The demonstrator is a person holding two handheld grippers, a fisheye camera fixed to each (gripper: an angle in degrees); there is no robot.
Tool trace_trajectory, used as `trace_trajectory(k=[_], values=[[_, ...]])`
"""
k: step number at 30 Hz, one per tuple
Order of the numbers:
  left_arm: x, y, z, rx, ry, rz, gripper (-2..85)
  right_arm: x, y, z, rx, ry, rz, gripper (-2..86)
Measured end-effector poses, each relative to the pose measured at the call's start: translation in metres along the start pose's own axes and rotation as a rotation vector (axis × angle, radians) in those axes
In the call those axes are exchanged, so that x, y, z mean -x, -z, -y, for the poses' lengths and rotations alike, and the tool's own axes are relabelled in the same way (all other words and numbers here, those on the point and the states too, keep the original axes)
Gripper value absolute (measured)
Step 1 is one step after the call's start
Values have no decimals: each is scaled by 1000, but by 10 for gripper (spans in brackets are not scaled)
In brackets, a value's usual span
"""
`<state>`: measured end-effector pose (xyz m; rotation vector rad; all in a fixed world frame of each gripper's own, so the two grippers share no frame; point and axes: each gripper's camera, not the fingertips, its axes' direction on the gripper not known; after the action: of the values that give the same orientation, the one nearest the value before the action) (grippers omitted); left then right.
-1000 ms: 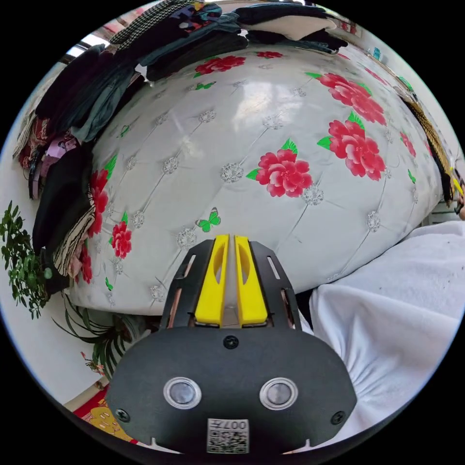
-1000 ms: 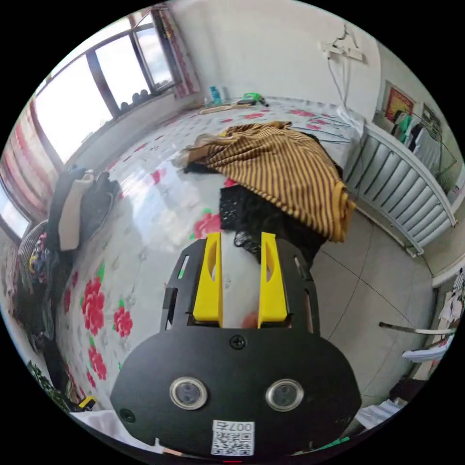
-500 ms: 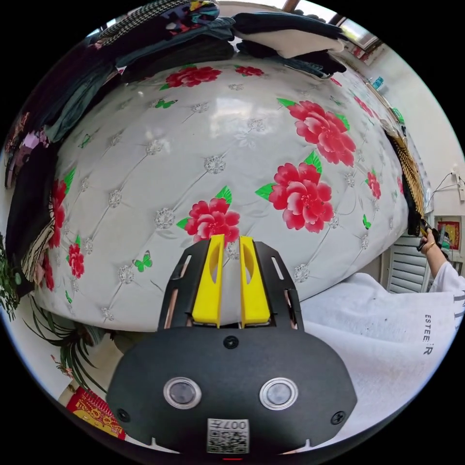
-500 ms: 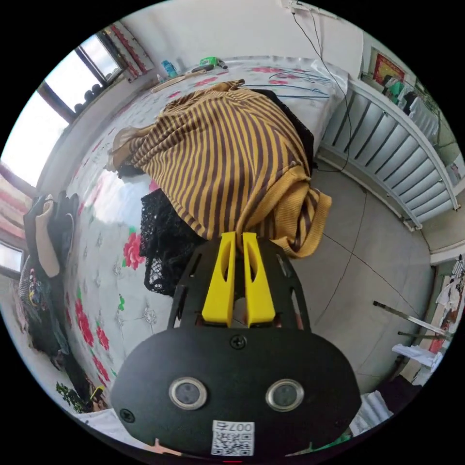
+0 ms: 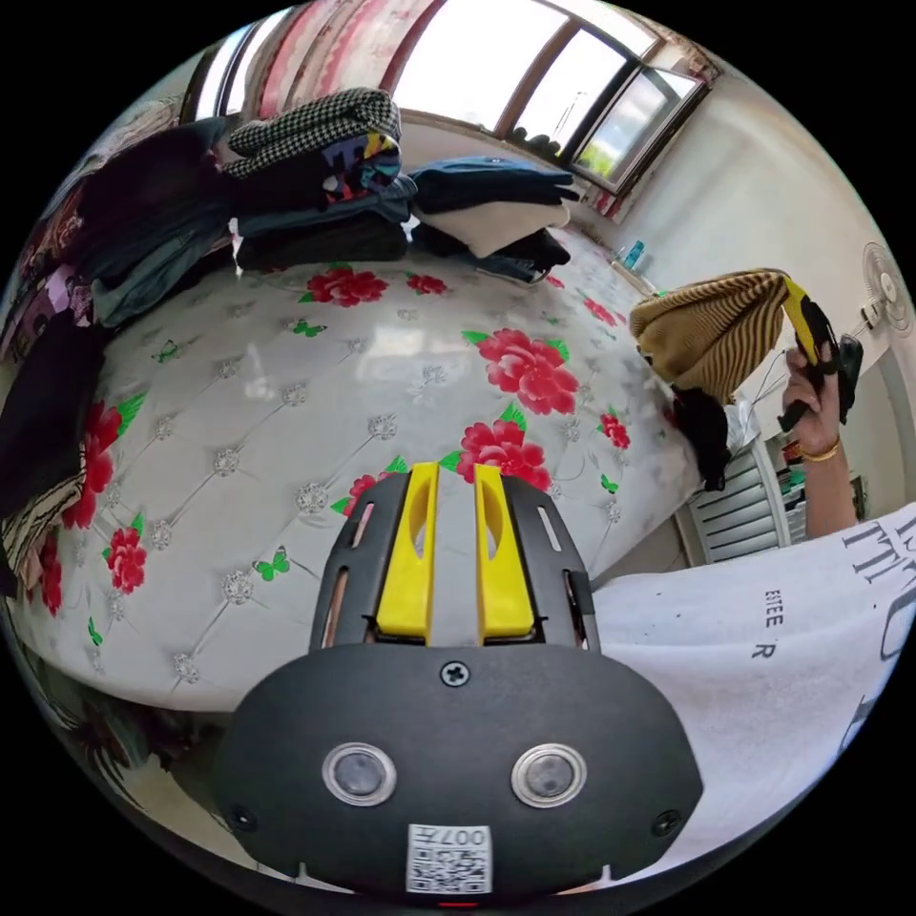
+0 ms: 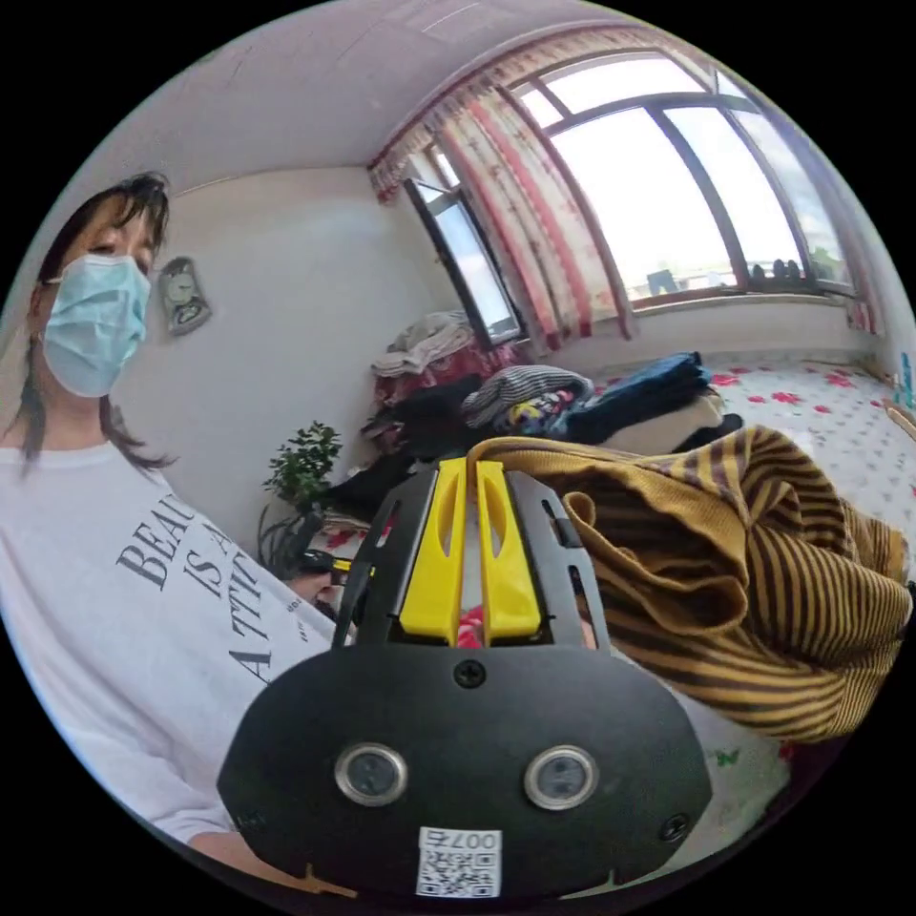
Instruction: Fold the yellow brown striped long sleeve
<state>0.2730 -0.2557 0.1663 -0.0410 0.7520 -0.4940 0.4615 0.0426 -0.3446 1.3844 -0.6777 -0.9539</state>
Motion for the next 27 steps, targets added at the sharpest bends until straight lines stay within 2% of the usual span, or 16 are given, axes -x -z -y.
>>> trace_trajectory(k=[1, 3, 6, 8, 12, 16, 23, 27], values=[[10, 14, -8, -26, 7, -9, 69, 32, -56, -6, 23, 19, 139, 5], [29, 31, -23, -48, 36, -2, 73, 79, -144, -24, 122, 21, 269, 11], [76, 57, -52, -35, 162, 15, 68, 147, -259, -61, 355, 44, 348, 26], [104, 72, -75, -7, 238, 74, 70, 171, -290, -79, 444, 65, 321, 34], [157, 107, -132, 1, 378, 89, 76, 174, -313, -121, 637, 55, 75, 49], [175, 128, -163, 44, 424, 74, 82, 183, -327, -149, 711, 53, -93, 68], [140, 121, -152, 94, 361, -51, 107, 255, -429, -130, 728, 335, -76, 98], [118, 125, -140, 115, 303, -50, 129, 295, -508, -131, 811, 541, -61, 110]])
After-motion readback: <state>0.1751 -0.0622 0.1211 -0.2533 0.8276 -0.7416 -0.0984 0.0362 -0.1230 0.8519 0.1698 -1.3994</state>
